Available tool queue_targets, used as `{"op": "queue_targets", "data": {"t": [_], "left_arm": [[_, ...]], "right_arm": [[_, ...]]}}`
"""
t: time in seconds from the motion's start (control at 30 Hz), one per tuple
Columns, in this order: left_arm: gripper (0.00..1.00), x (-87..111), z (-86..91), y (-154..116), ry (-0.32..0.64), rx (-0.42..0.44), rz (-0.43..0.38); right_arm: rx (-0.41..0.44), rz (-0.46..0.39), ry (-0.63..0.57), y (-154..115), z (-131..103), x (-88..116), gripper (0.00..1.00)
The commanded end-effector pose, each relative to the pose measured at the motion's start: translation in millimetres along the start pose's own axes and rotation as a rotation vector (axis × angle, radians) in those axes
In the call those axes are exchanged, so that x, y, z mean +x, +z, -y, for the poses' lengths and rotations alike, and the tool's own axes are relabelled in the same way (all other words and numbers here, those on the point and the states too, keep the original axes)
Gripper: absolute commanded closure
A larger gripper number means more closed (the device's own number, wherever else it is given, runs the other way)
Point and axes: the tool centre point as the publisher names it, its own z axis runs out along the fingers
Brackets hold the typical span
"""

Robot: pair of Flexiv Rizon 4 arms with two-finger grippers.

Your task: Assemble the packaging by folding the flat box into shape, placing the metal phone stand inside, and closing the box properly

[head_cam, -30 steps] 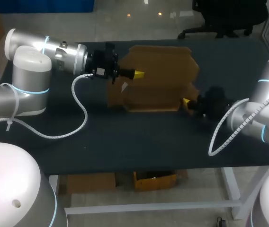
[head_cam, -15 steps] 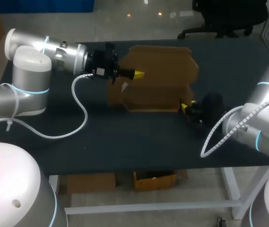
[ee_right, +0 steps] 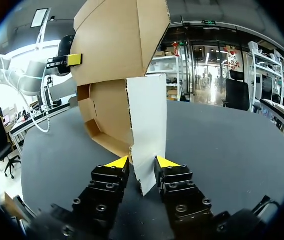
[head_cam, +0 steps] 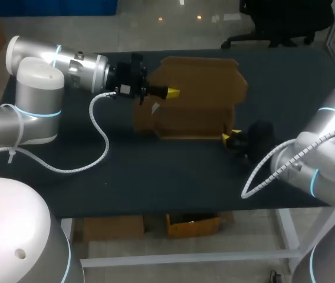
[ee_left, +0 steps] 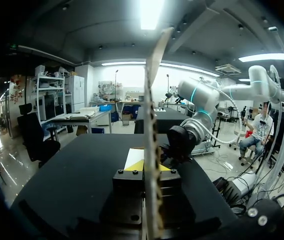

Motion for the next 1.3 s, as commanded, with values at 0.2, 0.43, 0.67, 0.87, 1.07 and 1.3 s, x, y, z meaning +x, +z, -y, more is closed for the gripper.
{"op": "queue_targets", "data": {"t": [0.2, 0.43, 0.67, 0.87, 1.07, 1.3], "left_arm": [[1.0, 0.2, -2.0, 1.1, 0.0, -0.001, 0.0], [1.0, 0.2, -2.0, 1.1, 0.0, -0.001, 0.0], [1.0, 0.2, -2.0, 1.1, 0.0, -0.001, 0.0], [1.0, 0.2, -2.0, 1.1, 0.0, -0.001, 0.0], [1.0, 0.2, -2.0, 1.1, 0.0, -0.001, 0.0], [1.0, 0.2, -2.0, 1.1, 0.0, -0.001, 0.0]], "right_arm": [[-0.014, 0.186, 0.014, 3.6, 3.0, 12.4, 0.67], [-0.023, 0.177, 0.012, 8.8, -2.7, 20.7, 0.69], [-0.028, 0.172, 0.009, 10.5, -3.9, 27.4, 0.67], [-0.022, 0.183, 0.018, 1.4, 0.1, 28.6, 0.65], [-0.008, 0.185, 0.023, -11.0, 6.5, 33.0, 0.65], [-0.007, 0.165, 0.032, -30.1, 16.1, 36.3, 0.64]]}}
